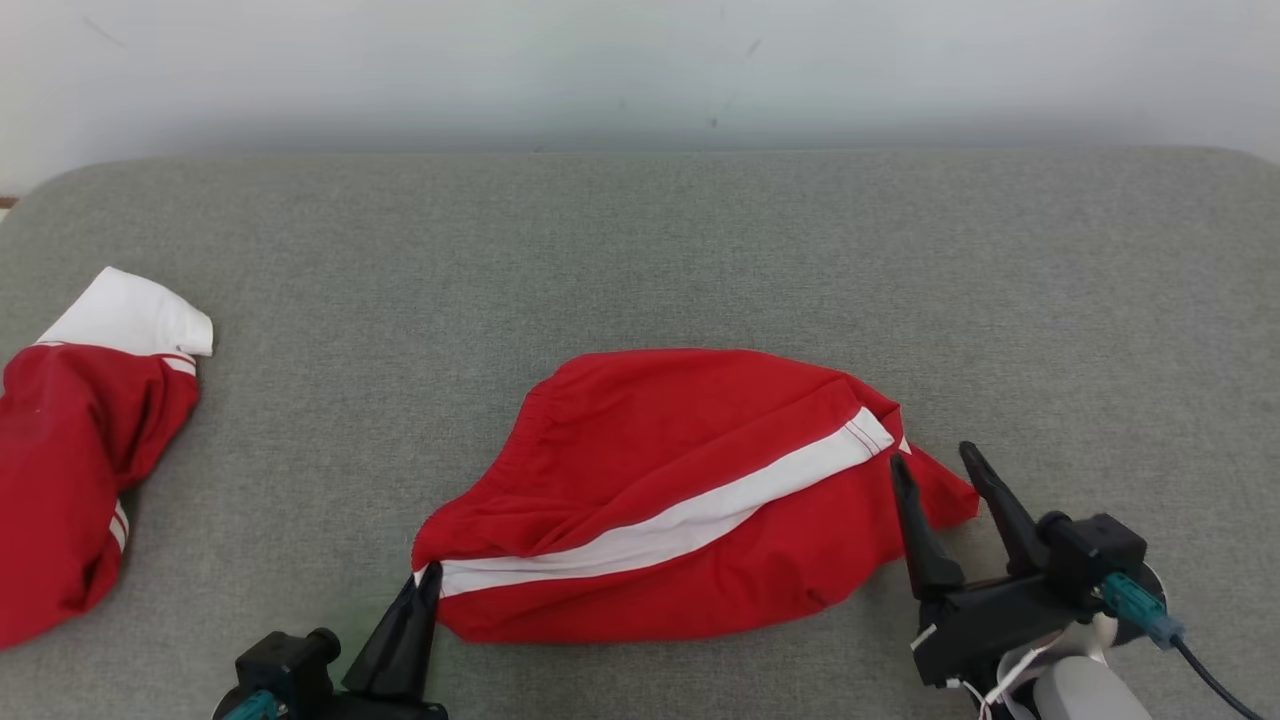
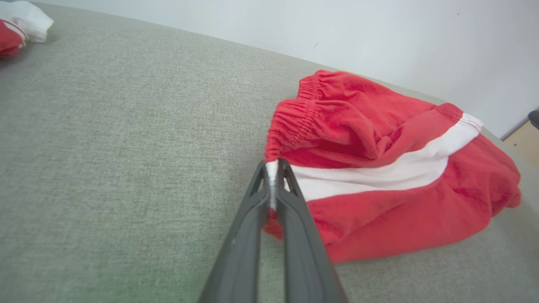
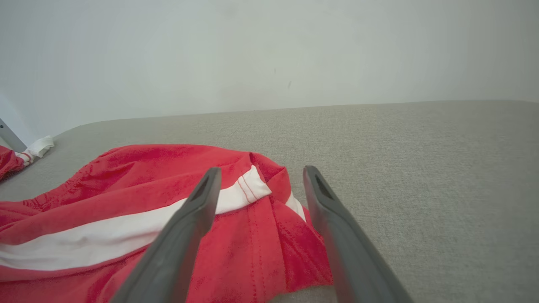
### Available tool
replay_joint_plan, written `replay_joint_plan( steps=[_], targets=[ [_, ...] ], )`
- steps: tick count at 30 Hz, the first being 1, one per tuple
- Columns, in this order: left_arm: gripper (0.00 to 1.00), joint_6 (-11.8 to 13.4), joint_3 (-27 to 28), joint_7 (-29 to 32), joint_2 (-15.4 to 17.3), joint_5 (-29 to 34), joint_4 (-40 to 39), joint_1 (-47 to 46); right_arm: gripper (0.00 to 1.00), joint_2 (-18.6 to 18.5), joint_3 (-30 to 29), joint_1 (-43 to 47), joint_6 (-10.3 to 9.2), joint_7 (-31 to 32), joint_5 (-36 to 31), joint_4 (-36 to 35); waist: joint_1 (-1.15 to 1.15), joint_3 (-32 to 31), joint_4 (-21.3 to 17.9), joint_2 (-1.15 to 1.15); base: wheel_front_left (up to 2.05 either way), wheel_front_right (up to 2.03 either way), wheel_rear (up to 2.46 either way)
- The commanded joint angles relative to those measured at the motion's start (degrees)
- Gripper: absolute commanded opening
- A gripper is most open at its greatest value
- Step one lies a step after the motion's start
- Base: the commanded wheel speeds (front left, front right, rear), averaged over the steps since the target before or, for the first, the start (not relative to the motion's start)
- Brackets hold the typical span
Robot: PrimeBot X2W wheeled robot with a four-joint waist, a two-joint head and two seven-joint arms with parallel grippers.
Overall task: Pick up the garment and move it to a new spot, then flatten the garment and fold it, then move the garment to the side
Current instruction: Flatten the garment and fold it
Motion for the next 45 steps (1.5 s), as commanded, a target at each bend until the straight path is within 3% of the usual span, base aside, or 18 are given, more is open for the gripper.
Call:
replay_joint_plan(
  steps=[1,17,34,36,37,38,40,42,45],
  targets=[
    [0.00,0.01,0.54,-0.08,0.61,0.53,0.14,-0.73,1.00,-0.86,1.97,-1.50,-0.07,-0.04,1.80,0.96,0.00,0.37,0.62,-0.01,0.00,0.00,0.00],
    [0.00,0.01,3.88,-0.09,-0.07,2.46,0.22,-0.53,1.00,-7.56,19.61,-11.19,-0.07,0.09,18.62,9.43,0.00,1.33,2.87,-0.01,0.00,0.00,0.00],
    [0.00,0.00,3.10,-0.08,-1.05,2.13,0.27,0.18,1.00,-9.28,27.42,-14.10,-0.07,-0.12,23.82,13.18,0.00,0.77,3.66,-0.01,0.00,0.00,0.00],
    [0.00,0.00,3.03,-0.09,-1.10,2.19,0.26,0.39,0.87,-9.37,27.94,-14.10,-0.07,-0.12,24.22,13.44,0.00,0.58,3.75,-0.01,0.00,0.00,0.00],
    [0.00,0.00,3.04,-0.08,-1.10,2.19,0.25,0.54,0.72,-9.43,28.08,-14.12,-0.07,-0.13,24.46,13.44,0.00,0.49,3.76,-0.01,0.00,0.00,0.00],
    [0.00,0.00,3.06,-0.08,-1.10,2.18,0.26,0.66,0.45,-9.60,28.28,-14.08,-0.07,-0.13,24.58,13.46,0.00,0.41,3.76,-0.01,0.00,0.00,0.00],
    [0.00,0.00,3.14,-0.08,-1.11,2.17,0.26,0.76,0.16,-9.97,28.43,-13.96,-0.07,-0.13,24.95,13.76,0.00,0.32,3.72,-0.01,0.00,0.00,0.00],
    [0.00,0.00,3.15,-0.08,-1.15,2.21,0.21,0.59,0.00,-10.14,28.78,-14.08,-0.07,-0.13,25.30,14.62,0.00,0.30,3.69,-0.01,0.00,0.00,0.00],
    [0.00,0.00,2.99,-0.09,-1.15,2.27,0.14,0.33,0.00,-10.12,29.24,-14.82,-0.07,-0.13,25.49,15.86,0.00,0.36,3.68,-0.01,0.00,0.00,0.00]
  ],
)
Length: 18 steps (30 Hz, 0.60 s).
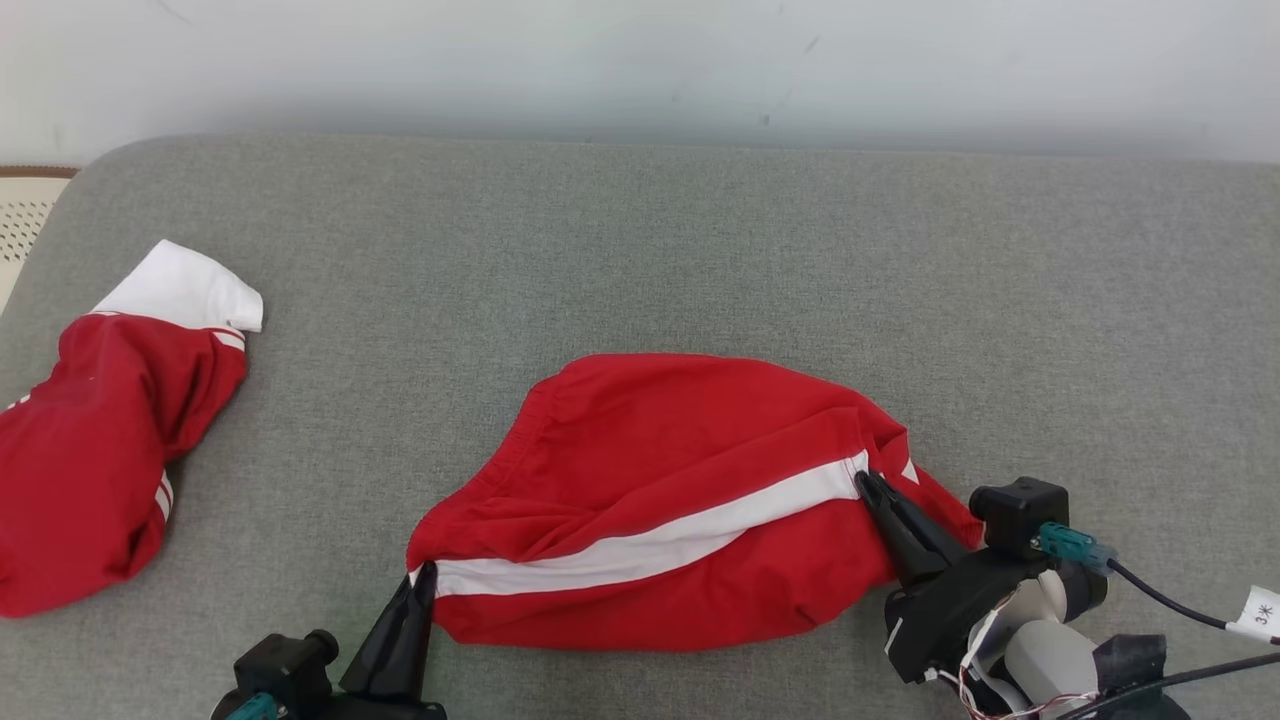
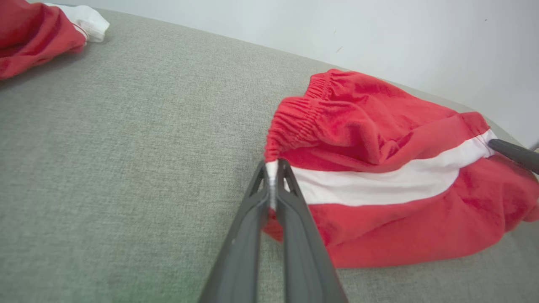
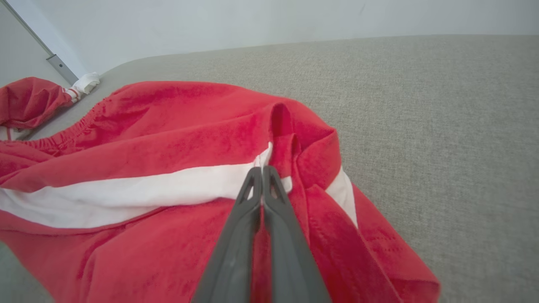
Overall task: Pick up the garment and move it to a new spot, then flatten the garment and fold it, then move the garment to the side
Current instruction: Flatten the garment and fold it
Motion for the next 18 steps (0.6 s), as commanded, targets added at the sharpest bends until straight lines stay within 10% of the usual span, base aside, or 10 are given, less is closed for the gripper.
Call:
replay_joint_plan(
  steps=[1,11,18],
  targets=[
    [0.00,0.00,0.08,-0.09,0.06,-0.22,0.12,-0.13,0.00,-0.21,0.53,-0.93,-0.07,-0.23,0.13,0.47,0.00,0.08,0.03,0.00,0.00,0.00,0.00],
    [0.00,0.00,-0.93,-0.09,0.41,-0.59,-1.18,-2.06,0.00,0.73,0.34,-3.34,-0.07,-0.15,1.88,0.76,0.00,-0.56,-0.09,0.00,0.00,0.00,0.00],
    [0.00,0.00,-6.75,-0.08,4.48,-2.20,-1.32,-8.63,0.00,1.81,-11.17,-3.66,-0.07,-0.25,-2.01,-9.51,0.00,-4.12,-0.88,0.00,0.00,0.00,0.00]
  ],
)
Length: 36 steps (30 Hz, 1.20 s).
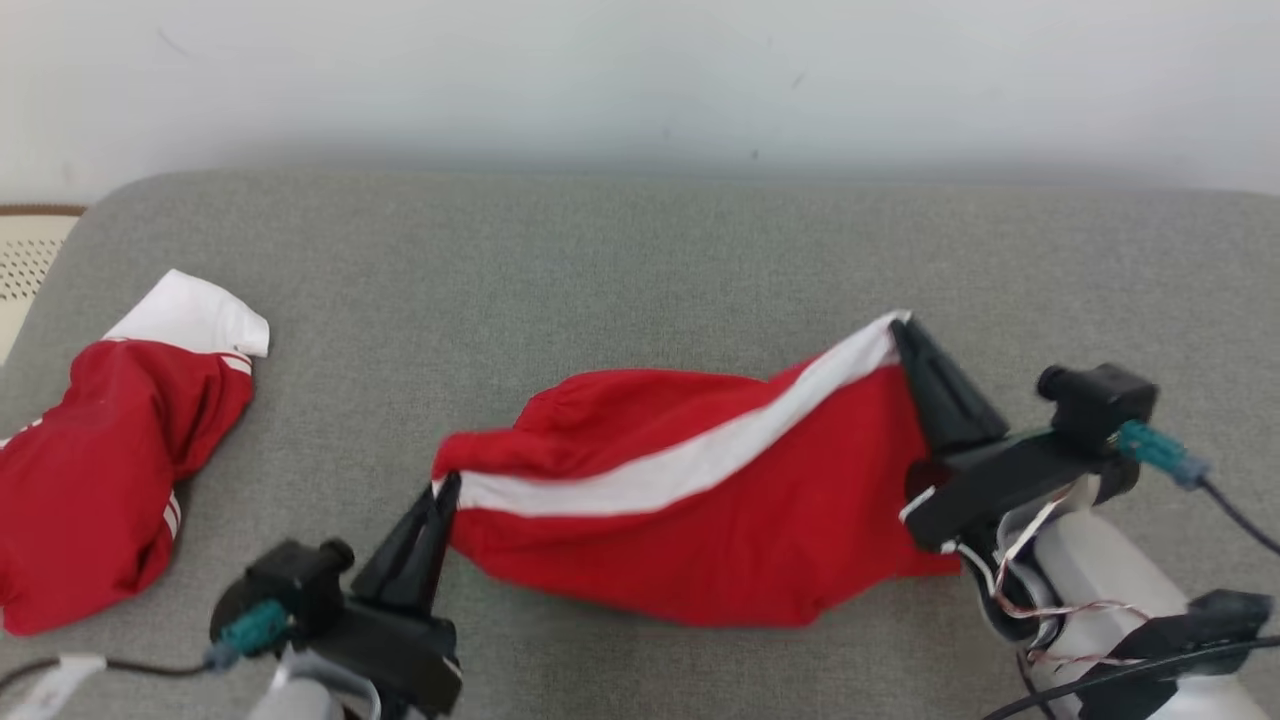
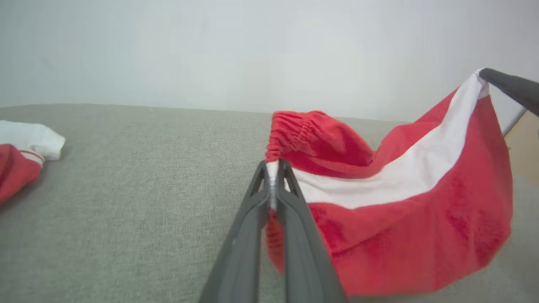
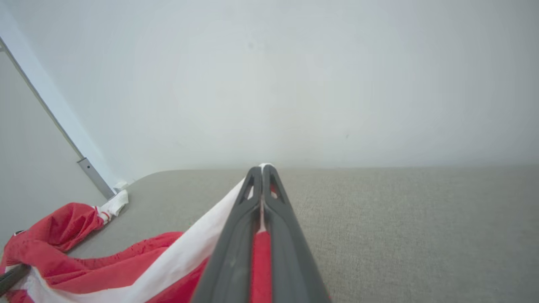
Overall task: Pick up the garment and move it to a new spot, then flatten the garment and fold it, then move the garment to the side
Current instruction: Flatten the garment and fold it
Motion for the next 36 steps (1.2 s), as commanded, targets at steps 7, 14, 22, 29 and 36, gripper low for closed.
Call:
replay_joint_plan(
  steps=[7,14,22,29,36],
  targets=[
    [0.00,0.01,-9.58,0.96,8.59,-7.96,5.77,-16.30,0.00,1.01,-8.50,-4.07,-0.07,-0.27,-4.36,-3.95,0.00,-3.88,-0.77,0.00,0.00,0.00,0.00],
    [0.00,0.01,-19.85,10.55,13.42,-24.77,8.67,-34.62,0.00,0.75,-11.92,-13.81,-0.07,-0.27,-7.10,-0.98,0.00,-4.42,-1.07,0.00,0.00,0.00,0.00],
    [0.00,0.01,-21.13,34.07,16.46,-55.34,9.10,-41.97,0.00,1.68,-13.33,-20.91,-0.07,-0.29,-7.68,4.75,0.00,-5.50,-2.34,0.00,0.00,0.00,0.00],
    [0.00,0.02,-20.02,38.93,19.50,-60.12,9.64,-45.26,0.00,0.97,-12.22,-22.94,-0.08,-0.29,-7.45,6.55,0.00,-4.35,-2.73,0.00,0.00,0.00,0.00],
    [0.00,0.02,-21.41,36.25,18.88,-57.78,10.63,-49.66,0.00,0.83,-10.59,-28.30,-0.08,-0.29,-9.23,9.94,0.00,1.32,-3.21,0.00,0.00,0.00,0.00]
  ],
)
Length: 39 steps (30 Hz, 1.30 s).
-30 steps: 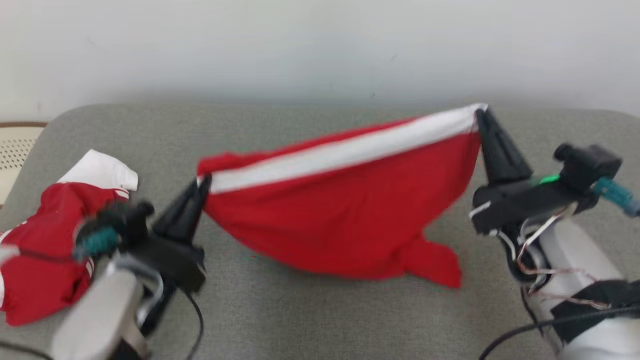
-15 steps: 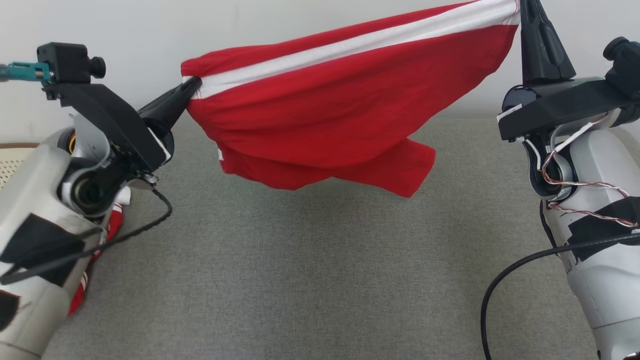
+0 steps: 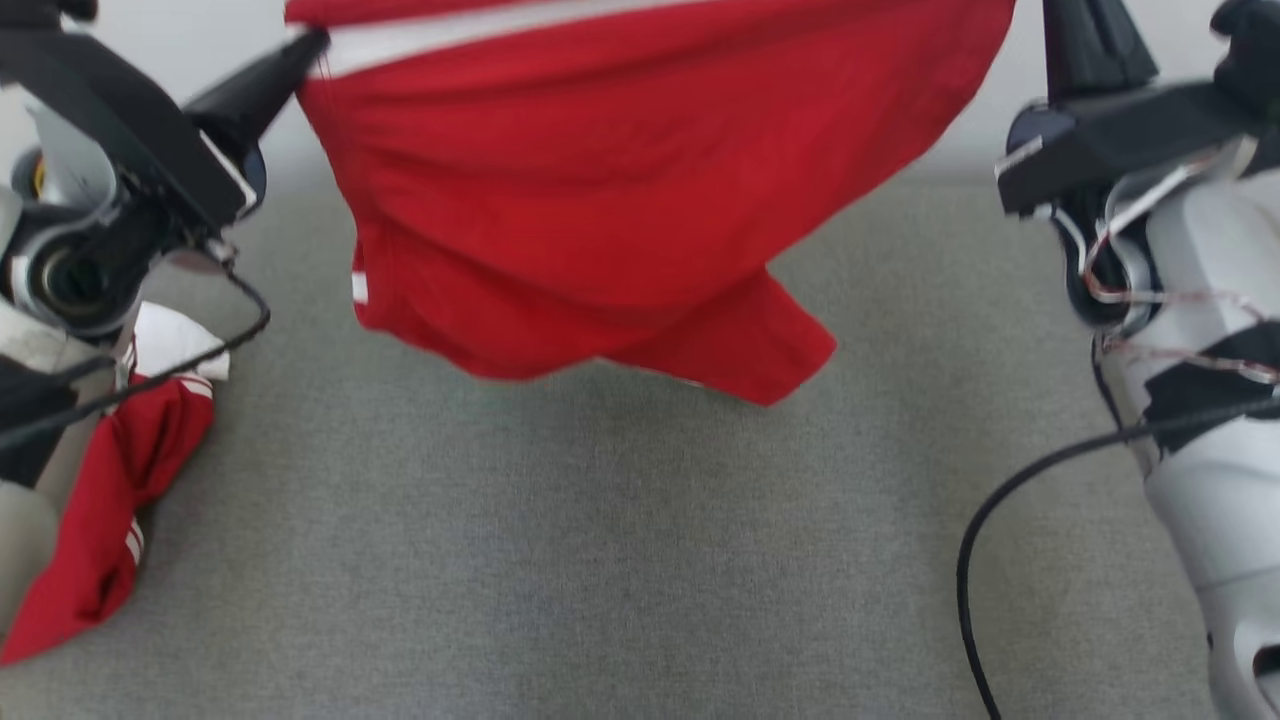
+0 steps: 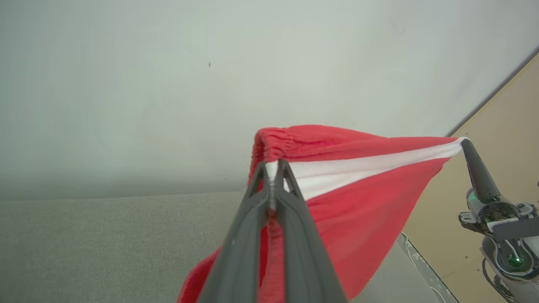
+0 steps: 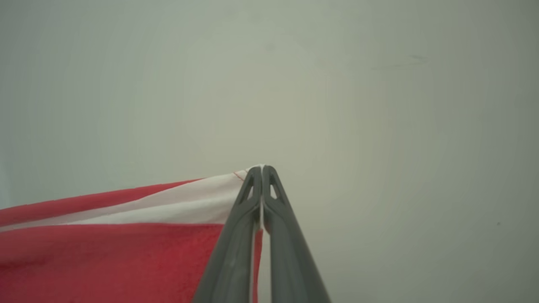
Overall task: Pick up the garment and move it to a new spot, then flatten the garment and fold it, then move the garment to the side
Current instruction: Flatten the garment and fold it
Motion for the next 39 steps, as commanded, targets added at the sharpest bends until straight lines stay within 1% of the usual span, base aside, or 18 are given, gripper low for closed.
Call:
replay_joint_plan(
  steps=[1,4,7,11,13,14,17,19,20,21,24,27,28,29,32,34,37,39],
  targets=[
    [0.00,0.04,-0.06,-1.64,0.06,0.93,0.37,-2.00,0.00,-0.38,0.43,-2.93,-0.09,-0.29,-0.99,1.00,0.00,4.42,-0.40,0.00,0.00,0.00,0.00],
    [0.00,0.04,-0.59,-5.50,-0.13,3.51,0.01,-5.27,0.00,0.38,1.56,-7.50,-0.09,-0.28,-1.91,3.19,0.00,9.26,-0.86,0.00,0.00,0.00,0.00],
    [0.00,0.02,-2.31,-10.44,0.32,8.05,-0.75,-10.11,0.00,0.56,2.30,-13.73,-0.09,-0.28,-3.90,5.26,0.00,14.44,-1.23,0.00,0.00,0.00,0.00],
    [0.00,0.02,-3.56,-19.29,-0.95,12.25,-0.97,-18.38,0.00,1.26,0.54,-23.44,-0.09,-0.27,-6.85,8.91,0.00,21.47,-1.70,0.00,0.00,0.00,0.00],
    [0.00,0.02,-5.21,-23.23,-1.21,14.41,-0.65,-22.12,0.00,1.89,-0.78,-27.61,-0.09,-0.18,-8.72,10.44,0.00,24.12,-1.90,0.00,0.00,0.00,0.00],
    [0.00,0.02,-5.21,-23.23,-1.21,14.41,-0.65,-22.12,0.00,1.89,-0.78,-27.61,-0.09,-0.18,-8.72,10.44,0.00,24.12,-1.90,0.00,0.00,0.00,0.00],
    [0.00,0.03,-7.36,-27.77,-1.68,15.17,0.18,-26.92,0.00,2.60,-3.00,-33.06,-0.08,-0.17,-12.23,11.94,0.00,27.29,-2.42,0.00,0.00,0.00,0.00],
    [0.00,0.02,-8.22,-29.94,-2.17,13.27,0.91,-28.75,0.00,3.44,-4.71,-34.98,-0.08,-0.17,-14.41,12.12,0.00,29.03,-3.01,0.00,0.00,0.00,0.00],
    [0.00,0.02,-9.03,-30.65,-2.00,12.63,0.99,-29.37,0.00,4.06,-5.26,-35.28,-0.08,-0.17,-14.98,12.37,0.00,29.93,-3.38,0.00,0.00,0.00,0.00],
    [0.00,0.02,-10.88,-32.28,-1.41,10.72,0.51,-28.64,0.00,4.70,-6.47,-34.81,-0.08,-0.17,-15.32,12.05,0.00,31.18,-3.96,0.00,0.00,0.00,0.00],
    [0.00,0.02,-14.84,-33.79,0.46,7.51,-1.50,-25.26,0.00,5.37,-5.90,-30.32,-0.08,-0.17,-12.99,11.70,0.00,32.36,-4.96,0.00,0.00,0.00,0.00],
    [0.00,0.02,-18.51,-34.85,2.17,3.33,-4.79,-21.07,0.00,4.53,-0.86,-24.22,-0.08,-0.20,-7.57,10.66,0.00,32.28,-5.57,0.00,0.00,0.00,0.00],
    [0.00,0.01,-19.48,-35.32,2.82,1.38,-5.91,-19.33,0.00,3.20,1.14,-22.02,-0.09,-0.20,-5.57,9.59,0.00,32.05,-5.68,0.00,0.00,0.00,0.00],
    [0.00,0.01,-21.24,-35.43,3.80,1.05,-7.05,-17.51,0.00,1.77,3.30,-19.48,-0.08,-0.21,-2.96,8.56,0.00,31.63,-5.81,0.00,0.00,0.00,0.00],
    [0.00,0.01,-22.91,-36.40,5.22,-3.18,-10.53,-12.74,0.00,-2.11,9.64,-12.36,-0.07,-0.18,5.17,3.84,0.00,31.00,-5.88,0.00,0.00,0.00,0.00],
    [0.00,0.02,-24.18,-36.68,6.01,-5.70,-12.73,-8.85,0.00,-5.51,13.51,-8.03,-0.06,-0.18,9.94,0.79,0.00,29.96,-5.76,0.00,0.00,0.00,0.00],
    [0.00,0.02,-25.78,-36.98,7.15,-8.16,-15.55,-4.14,0.00,-10.22,18.37,-2.45,-0.06,-0.07,17.27,-3.64,0.00,28.10,-5.24,0.00,0.00,0.00,0.00],
    [0.00,0.02,-26.28,-36.95,6.76,-9.87,-16.70,0.37,0.00,-12.40,21.57,1.59,-0.05,-0.07,20.89,-5.83,0.00,26.31,-4.65,0.00,0.00,0.00,0.00]
  ],
)
